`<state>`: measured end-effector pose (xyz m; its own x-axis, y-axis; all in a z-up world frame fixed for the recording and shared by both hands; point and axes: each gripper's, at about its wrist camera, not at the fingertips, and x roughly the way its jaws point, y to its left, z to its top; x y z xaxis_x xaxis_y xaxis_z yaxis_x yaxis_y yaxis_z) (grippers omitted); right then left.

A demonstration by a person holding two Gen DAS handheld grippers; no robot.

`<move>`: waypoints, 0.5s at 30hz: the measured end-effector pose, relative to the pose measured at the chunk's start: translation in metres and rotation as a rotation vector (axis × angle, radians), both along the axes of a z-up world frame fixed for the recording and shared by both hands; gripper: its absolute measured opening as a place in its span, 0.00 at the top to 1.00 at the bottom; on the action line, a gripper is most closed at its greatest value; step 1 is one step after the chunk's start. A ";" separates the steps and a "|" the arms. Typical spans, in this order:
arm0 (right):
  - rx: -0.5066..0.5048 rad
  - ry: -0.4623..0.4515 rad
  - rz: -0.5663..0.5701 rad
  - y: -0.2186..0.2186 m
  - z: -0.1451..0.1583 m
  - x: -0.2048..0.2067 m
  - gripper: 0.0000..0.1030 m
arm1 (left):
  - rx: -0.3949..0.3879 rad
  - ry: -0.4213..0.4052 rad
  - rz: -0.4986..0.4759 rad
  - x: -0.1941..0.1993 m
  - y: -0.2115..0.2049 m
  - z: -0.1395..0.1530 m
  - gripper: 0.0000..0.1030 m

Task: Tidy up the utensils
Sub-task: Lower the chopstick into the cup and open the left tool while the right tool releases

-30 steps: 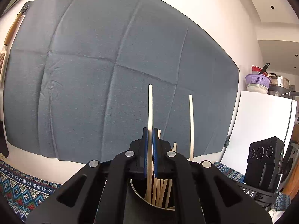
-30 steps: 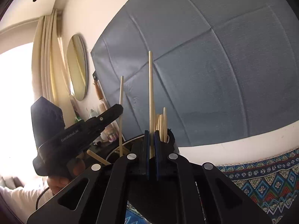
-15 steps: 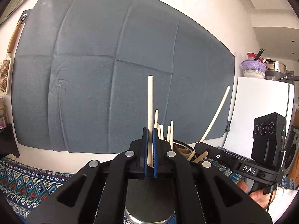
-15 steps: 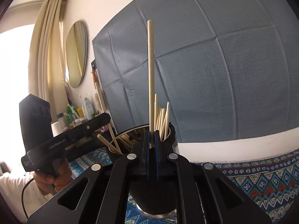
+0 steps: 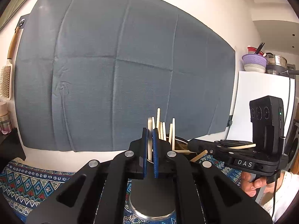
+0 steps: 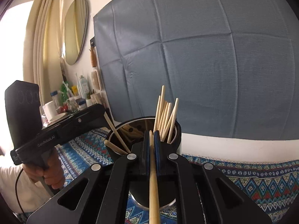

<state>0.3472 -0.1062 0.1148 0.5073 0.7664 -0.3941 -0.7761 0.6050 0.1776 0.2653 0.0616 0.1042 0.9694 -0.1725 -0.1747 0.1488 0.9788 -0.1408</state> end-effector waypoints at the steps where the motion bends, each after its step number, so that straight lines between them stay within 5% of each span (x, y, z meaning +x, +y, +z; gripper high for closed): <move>1: -0.034 0.015 0.003 0.004 0.004 0.004 0.95 | 0.011 0.001 -0.005 0.001 0.000 0.002 0.94; 10: -0.299 0.018 -0.012 0.039 0.031 0.021 0.93 | 0.018 -0.003 0.007 0.006 0.007 0.015 0.94; 13: -0.292 -0.005 -0.023 0.041 0.038 0.021 0.93 | 0.006 -0.004 0.018 0.003 0.010 0.016 0.78; 15: -0.271 -0.007 -0.032 0.037 0.042 0.021 0.84 | 0.002 -0.010 0.015 0.000 0.012 0.017 0.65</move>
